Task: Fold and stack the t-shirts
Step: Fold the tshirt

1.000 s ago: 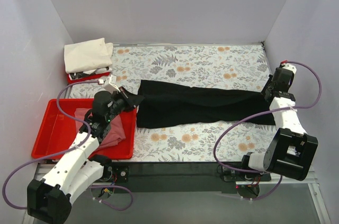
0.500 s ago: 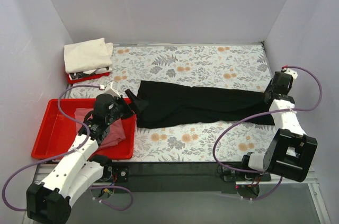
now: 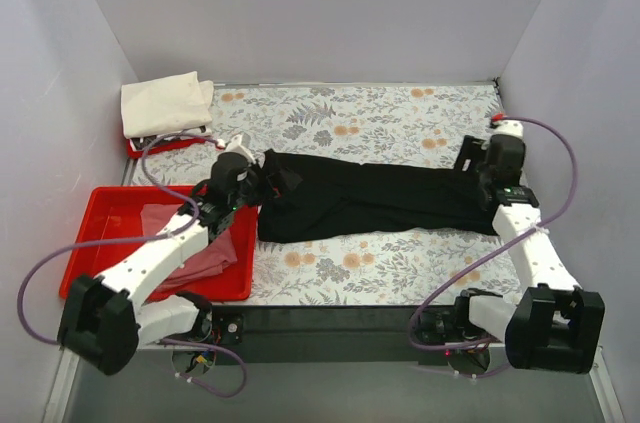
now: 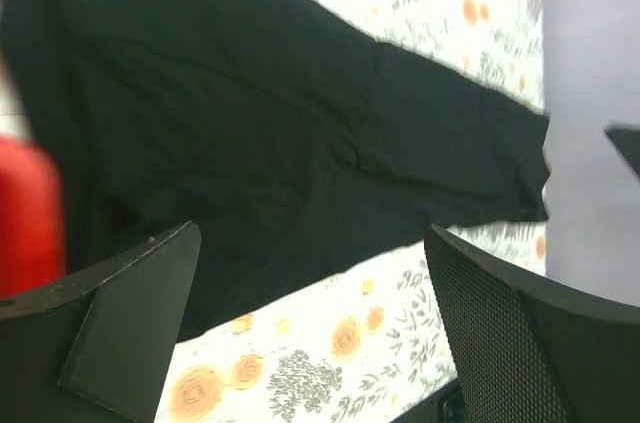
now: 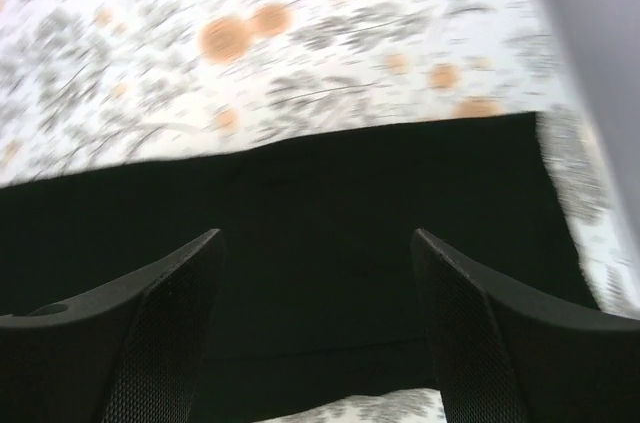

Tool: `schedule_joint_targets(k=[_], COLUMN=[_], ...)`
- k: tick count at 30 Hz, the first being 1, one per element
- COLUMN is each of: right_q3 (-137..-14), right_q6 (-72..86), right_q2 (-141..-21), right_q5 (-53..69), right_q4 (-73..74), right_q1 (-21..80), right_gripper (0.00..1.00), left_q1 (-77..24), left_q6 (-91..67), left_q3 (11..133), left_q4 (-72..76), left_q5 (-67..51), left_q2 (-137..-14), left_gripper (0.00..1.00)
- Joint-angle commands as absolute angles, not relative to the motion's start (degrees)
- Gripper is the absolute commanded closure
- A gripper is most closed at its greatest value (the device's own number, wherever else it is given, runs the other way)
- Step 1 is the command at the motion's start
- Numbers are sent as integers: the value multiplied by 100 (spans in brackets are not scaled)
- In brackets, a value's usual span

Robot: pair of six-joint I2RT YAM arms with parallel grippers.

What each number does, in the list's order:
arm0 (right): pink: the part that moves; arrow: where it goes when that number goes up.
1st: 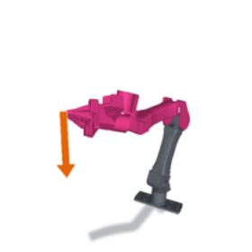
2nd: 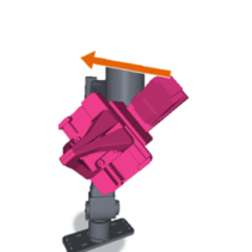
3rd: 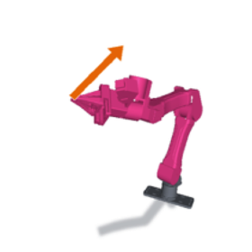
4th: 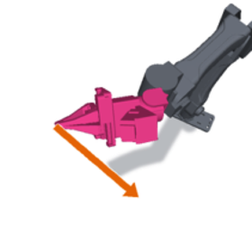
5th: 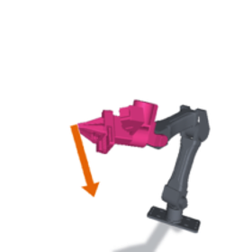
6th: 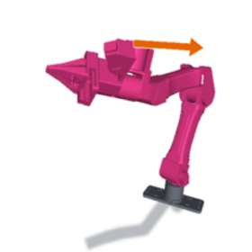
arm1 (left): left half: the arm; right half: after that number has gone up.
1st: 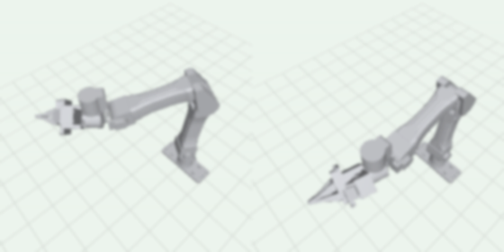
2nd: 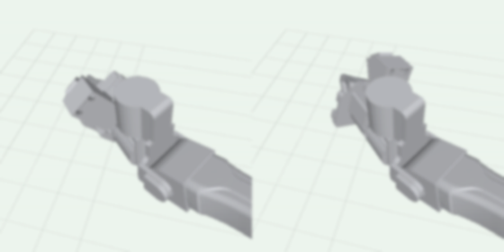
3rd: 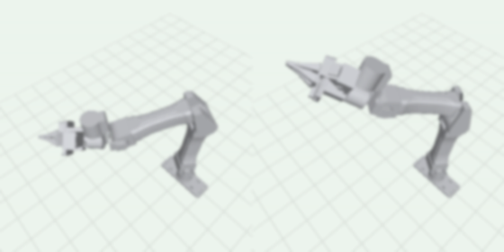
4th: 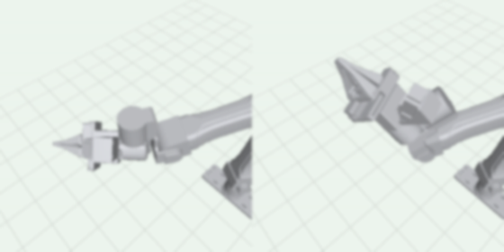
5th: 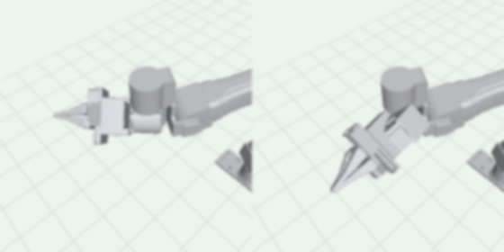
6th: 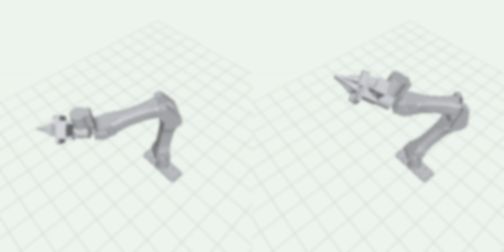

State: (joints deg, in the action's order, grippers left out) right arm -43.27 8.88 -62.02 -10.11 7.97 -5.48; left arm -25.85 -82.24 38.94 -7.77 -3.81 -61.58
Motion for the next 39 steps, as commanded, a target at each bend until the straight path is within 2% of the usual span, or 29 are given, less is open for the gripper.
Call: schedule_joint_targets(k=[1,10,15,19,27,39], right_q3=[-4342,-4579,-4544,-4535,-5089,-5677], right_q6=[835,1160,1301,1362,1371,1336], right_q2=[-6582,-7277,-7724,-8041,-8920,-9738], right_q5=[-721,-536,-571,-597,-747,-1125], right_q4=[449,53,-421,-773,-747,-457], right_q1=[575,2887,3831,4559,5290,5476], right_gripper=[32,40,52,54,58,61], left_q1=[-3023,-3094,-2997,-2786,-2646,-2470], left_q6=[-8095,-7700,-7638,-7647,-7515,-7436], left_q3=[4533,5405,5748,5809,6073,5942], left_q4=[-194,-35,-53,156,193,185], left_q5=[-70,121,263,194,53,-176], left_q2=[-6924,-9032,-9729,-10089,-10485,-10283], left_gripper=[12,11,10,9,9,9])
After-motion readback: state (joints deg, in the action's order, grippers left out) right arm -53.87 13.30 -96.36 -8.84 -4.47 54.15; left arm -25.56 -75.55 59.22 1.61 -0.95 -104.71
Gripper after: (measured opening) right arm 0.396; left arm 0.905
